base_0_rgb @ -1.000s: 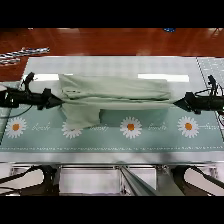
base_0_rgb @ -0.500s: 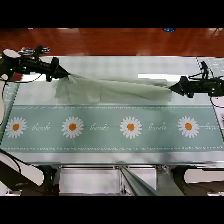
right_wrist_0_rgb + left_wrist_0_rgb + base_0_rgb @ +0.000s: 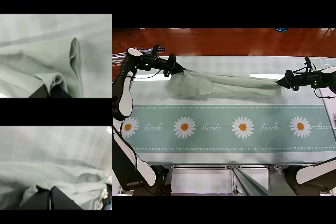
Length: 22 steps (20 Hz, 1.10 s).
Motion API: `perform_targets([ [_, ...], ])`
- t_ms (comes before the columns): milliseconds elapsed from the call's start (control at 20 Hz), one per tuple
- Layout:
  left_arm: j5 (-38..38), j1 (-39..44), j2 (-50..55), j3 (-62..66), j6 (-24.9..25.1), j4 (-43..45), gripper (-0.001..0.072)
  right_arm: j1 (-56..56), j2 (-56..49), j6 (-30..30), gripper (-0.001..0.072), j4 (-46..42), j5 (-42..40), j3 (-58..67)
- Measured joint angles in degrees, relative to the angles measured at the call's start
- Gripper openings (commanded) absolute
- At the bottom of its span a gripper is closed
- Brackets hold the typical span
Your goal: Fold the shirts.
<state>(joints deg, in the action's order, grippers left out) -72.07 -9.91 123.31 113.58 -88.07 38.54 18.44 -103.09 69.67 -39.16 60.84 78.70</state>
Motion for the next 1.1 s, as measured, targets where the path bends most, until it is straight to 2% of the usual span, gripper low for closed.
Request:
perform_targets([
  [50, 1.2, 0.3, 0.3, 0.2, 0.1, 0.0, 0.0503, -0.1, -0.2, 0.4, 0.0414, 0.0, -0.6, 0.2],
  [200, 2.0, 0.3, 0.8, 1.3, 0.4, 0.0, 0.0510, 0.0, -0.3, 1.3, 0.0413, 0.0, -1.2, 1.0],
  [400, -4.8, -3.9, -1.4, 3.7, -0.7, 1.9, 0.0509, 4.2, 3.5, 1.9, 0.0413, -2.0, 4.8, 3.2],
  [550, -11.8, -7.3, -6.8, 3.0, -1.8, 10.4, 0.0509, 9.5, 9.6, 2.6, 0.0413, -5.9, 9.8, 3.9],
  [700, -13.8, -8.7, -16.6, -4.1, -1.3, 21.2, 0.0509, 14.8, 16.6, 4.0, 0.0413, -11.3, 12.7, 3.1],
  [850, -9.2, -8.5, -29.5, -20.3, 1.0, 25.9, 0.0509, 18.5, 22.8, 5.0, 0.0413, -14.5, 12.8, -1.7],
  [1100, 8.4, -4.9, -53.7, -54.1, 7.1, 20.1, 0.0509, 20.1, 27.6, 6.2, 0.0413, -13.2, 6.3, -15.9],
])
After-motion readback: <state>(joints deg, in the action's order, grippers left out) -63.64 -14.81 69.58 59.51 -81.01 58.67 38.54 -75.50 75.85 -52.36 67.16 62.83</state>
